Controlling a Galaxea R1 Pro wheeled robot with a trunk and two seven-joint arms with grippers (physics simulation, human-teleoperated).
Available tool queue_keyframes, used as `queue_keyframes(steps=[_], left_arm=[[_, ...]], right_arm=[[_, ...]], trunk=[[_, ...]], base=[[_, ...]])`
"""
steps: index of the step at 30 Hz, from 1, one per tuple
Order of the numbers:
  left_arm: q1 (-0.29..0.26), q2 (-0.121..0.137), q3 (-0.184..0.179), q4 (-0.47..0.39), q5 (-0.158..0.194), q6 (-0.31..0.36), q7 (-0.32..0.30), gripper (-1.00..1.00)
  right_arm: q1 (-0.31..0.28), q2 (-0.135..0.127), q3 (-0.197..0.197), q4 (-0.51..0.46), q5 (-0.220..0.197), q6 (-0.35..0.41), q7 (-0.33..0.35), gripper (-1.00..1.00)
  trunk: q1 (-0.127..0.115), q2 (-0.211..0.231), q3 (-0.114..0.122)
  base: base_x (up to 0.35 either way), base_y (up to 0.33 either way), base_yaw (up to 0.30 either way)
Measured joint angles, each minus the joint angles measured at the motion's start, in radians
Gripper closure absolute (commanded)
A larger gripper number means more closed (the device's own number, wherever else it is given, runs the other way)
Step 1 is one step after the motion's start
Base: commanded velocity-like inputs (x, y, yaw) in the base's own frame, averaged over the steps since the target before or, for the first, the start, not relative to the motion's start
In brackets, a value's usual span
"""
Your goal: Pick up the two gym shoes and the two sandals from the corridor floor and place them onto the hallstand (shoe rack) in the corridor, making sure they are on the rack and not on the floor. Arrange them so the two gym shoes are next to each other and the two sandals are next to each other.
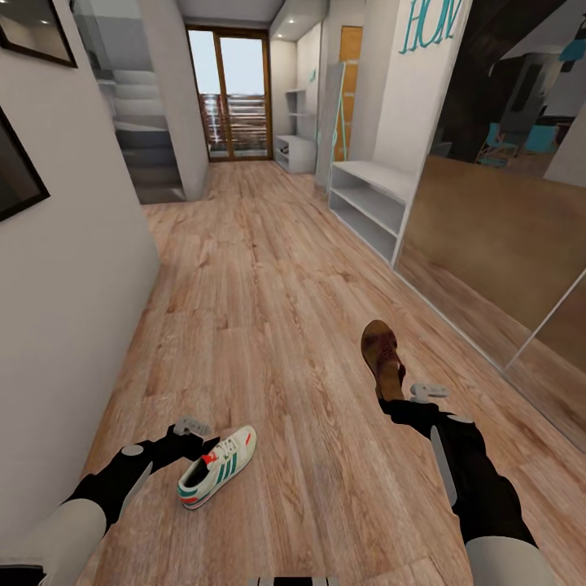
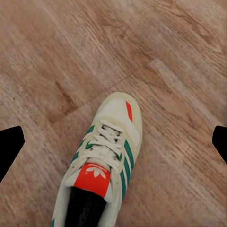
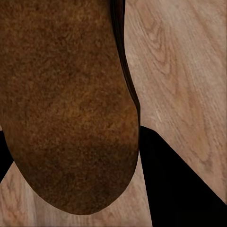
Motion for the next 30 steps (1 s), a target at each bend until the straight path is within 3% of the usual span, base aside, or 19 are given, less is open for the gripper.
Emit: queue_keyframes(steps=[12,20,30], left_arm=[[0.0,0.0,0.001,0.0,0.0,-0.002,0.001,-1.0],[0.0,0.0,0.002,0.0,-0.001,-0.002,0.001,-1.0],[0.0,0.0,0.001,-0.001,0.001,-0.002,0.001,-1.0]], right_arm=[[0.0,0.0,0.0,0.0,0.0,0.0,0.0,1.0],[0.0,0.0,0.001,0.0,0.0,-0.001,0.0,1.0],[0.0,0.0,0.001,0.0,0.0,0.0,0.0,1.0]], trunk=[[0.0,0.0,-0.001],[0.0,0.0,-0.001],[0.0,0.0,-0.001]], base=[[0.0,0.003,0.0],[0.0,0.22,0.0],[0.0,0.037,0.0]])
